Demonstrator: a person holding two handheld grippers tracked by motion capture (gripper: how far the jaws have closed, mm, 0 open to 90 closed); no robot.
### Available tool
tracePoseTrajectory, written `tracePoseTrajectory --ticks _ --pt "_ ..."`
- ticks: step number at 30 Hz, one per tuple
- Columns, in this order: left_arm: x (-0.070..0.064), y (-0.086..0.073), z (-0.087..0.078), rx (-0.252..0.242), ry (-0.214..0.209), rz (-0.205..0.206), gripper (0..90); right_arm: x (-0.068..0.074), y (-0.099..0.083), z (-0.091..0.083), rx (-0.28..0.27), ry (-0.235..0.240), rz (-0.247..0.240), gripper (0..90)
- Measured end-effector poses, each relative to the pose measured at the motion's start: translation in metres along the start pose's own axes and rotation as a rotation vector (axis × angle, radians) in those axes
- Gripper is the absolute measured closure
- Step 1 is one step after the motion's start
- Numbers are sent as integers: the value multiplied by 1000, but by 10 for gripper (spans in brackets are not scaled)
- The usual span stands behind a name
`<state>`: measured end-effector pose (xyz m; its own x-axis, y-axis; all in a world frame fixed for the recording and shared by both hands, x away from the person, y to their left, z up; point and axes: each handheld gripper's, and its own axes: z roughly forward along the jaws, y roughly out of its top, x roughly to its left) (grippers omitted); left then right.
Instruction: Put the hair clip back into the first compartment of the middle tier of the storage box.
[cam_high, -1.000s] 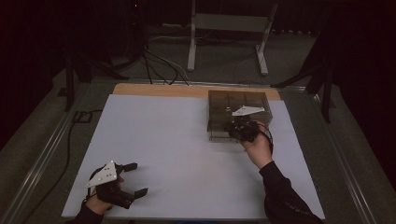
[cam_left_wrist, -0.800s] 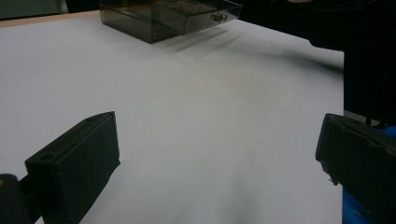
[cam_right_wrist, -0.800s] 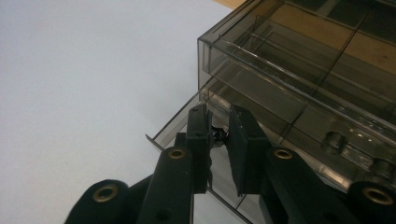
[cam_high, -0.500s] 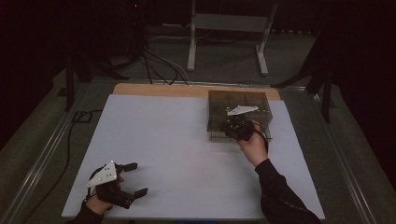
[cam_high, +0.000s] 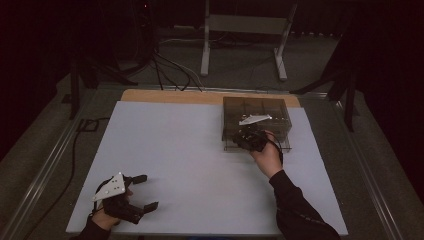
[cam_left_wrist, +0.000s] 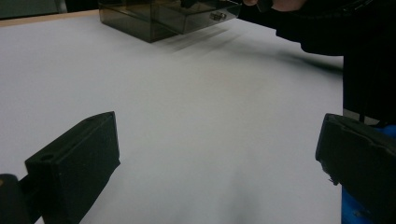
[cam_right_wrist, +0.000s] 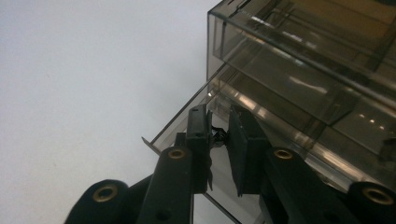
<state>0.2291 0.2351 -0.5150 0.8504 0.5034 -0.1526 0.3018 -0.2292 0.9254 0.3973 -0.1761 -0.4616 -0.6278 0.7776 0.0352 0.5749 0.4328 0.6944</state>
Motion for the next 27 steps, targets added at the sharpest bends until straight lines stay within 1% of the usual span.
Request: tracePoseTrajectory --ticks 8,18,20,22,24,27 --pt "1 0 0 -2 -1 -6 7 2 -1 6 11 2 4 785" --pt "0 0 0 -1 -2 -3 7 0 0 3 0 -3 6 782" --pt "0 0 0 -2 -1 -5 7 -1 1 2 -3 1 18 779" --pt "0 0 0 0 -2 -3 7 -2 1 2 -7 9 26 745" --pt "1 0 0 -2 -1 -7 7 -2 1 1 -6 6 23 734" --pt "0 0 0 1 -2 -4 7 -3 1 0 -15 8 34 696"
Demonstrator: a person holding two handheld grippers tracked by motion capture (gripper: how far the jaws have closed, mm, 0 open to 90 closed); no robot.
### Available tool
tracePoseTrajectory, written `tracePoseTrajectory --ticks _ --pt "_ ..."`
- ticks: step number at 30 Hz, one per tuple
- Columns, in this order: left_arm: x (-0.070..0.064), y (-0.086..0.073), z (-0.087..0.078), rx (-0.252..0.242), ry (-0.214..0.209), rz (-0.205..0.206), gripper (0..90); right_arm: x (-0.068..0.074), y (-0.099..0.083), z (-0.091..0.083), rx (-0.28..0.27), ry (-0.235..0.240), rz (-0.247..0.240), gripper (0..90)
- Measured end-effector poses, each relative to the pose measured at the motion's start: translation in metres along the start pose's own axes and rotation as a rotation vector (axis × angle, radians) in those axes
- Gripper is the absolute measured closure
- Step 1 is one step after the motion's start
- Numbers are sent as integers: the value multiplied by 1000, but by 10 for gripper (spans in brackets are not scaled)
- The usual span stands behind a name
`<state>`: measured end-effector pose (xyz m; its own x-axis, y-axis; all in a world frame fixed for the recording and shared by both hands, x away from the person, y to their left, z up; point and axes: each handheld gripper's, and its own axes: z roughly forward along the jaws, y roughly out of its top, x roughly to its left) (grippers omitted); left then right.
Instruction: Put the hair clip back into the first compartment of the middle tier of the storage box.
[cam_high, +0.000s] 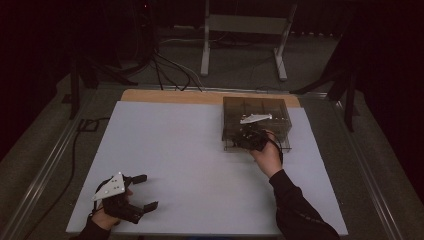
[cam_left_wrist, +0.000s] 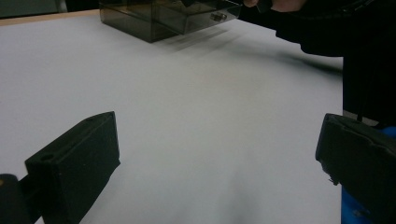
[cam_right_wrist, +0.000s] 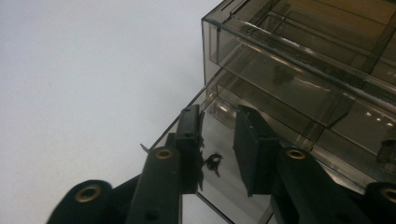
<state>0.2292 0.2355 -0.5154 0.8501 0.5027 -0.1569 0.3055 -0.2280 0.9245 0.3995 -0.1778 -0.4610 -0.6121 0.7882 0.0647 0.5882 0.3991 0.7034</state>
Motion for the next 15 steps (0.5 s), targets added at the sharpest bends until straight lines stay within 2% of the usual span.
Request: tracePoseTrajectory --ticks 5,15 --pt "0 0 0 -1 2 0 7 1 1 -3 -15 12 10 635" --pt "0 0 0 -3 1 -4 7 6 2 -10 -25 40 10 576"
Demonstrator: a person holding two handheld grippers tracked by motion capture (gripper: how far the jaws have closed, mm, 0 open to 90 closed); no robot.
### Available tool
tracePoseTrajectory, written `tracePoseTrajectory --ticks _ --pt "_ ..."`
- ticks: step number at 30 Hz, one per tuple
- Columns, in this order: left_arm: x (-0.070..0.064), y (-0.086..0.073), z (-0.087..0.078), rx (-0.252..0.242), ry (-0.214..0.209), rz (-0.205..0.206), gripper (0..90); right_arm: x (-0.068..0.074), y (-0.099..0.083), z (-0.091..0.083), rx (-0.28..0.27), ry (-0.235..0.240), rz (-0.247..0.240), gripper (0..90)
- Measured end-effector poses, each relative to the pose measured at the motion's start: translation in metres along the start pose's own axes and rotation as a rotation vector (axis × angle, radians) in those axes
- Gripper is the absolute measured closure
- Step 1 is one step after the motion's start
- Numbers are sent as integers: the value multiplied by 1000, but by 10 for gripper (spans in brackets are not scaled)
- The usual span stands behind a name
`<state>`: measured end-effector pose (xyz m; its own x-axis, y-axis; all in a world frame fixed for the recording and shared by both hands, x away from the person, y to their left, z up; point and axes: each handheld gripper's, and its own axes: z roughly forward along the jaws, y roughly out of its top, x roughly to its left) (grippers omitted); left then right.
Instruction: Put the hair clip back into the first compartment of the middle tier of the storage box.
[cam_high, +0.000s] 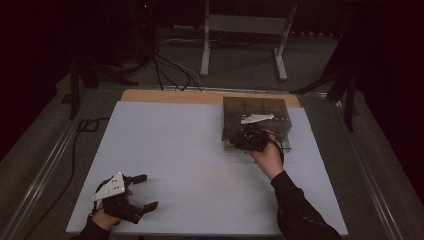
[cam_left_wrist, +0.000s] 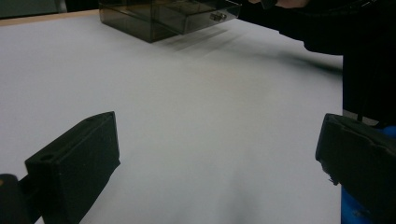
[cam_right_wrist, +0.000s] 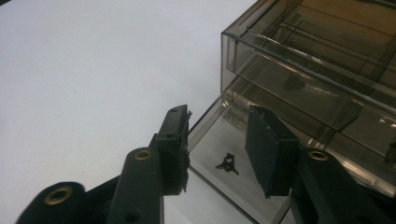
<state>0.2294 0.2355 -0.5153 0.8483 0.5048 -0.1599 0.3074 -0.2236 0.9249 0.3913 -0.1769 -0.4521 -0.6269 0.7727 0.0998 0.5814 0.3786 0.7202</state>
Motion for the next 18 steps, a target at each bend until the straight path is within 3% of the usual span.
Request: tracePoseTrajectory --ticks 18 --pt "0 0 0 0 -2 1 7 12 2 -8 -16 -1 -12 302"
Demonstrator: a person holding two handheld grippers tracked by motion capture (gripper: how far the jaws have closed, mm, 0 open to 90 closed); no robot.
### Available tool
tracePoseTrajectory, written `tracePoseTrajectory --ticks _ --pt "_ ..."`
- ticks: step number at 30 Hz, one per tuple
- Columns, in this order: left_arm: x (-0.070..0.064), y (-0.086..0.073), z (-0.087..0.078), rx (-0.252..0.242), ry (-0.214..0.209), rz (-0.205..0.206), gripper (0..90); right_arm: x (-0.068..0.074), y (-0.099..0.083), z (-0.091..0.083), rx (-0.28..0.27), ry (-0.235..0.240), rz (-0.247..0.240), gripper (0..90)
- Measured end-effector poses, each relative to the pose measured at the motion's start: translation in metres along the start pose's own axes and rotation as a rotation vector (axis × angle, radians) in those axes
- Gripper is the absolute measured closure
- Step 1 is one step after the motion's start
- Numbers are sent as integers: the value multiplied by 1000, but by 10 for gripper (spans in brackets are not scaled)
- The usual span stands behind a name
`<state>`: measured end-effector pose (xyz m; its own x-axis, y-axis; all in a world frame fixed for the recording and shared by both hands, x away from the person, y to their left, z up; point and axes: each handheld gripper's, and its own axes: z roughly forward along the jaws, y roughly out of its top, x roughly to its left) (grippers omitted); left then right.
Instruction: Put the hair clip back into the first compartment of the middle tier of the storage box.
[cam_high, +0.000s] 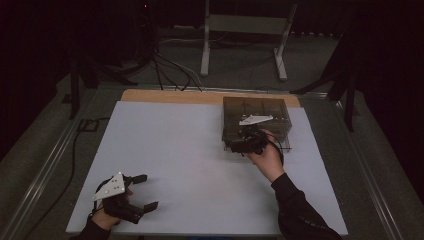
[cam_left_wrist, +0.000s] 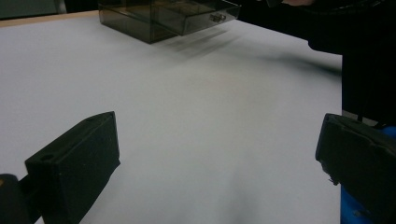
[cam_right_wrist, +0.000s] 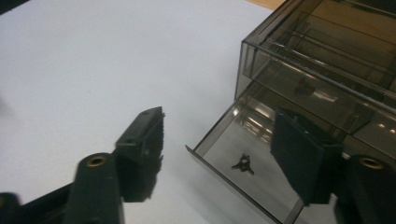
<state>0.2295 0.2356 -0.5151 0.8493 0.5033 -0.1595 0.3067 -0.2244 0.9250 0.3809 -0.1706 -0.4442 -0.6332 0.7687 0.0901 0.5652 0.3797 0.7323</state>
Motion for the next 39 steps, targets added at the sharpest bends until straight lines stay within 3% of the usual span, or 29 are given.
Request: tracePoseTrajectory --ticks 1,8,18,21,35,39 --pt "0 0 0 1 0 2 7 0 0 -1 0 6 15 275" --pt "0 0 1 0 -3 3 7 3 -1 -3 10 45 -11 145" --pt "0 0 1 1 -2 3 7 7 0 -9 -9 81 -38 90" --pt "0 0 0 -2 -3 -3 7 9 0 -11 -1 91 -54 17" --pt "0 0 0 1 -2 -2 7 13 -7 -21 -32 105 -81 0" --pt "0 0 1 3 -2 -3 7 13 -12 -28 -71 144 -93 0"
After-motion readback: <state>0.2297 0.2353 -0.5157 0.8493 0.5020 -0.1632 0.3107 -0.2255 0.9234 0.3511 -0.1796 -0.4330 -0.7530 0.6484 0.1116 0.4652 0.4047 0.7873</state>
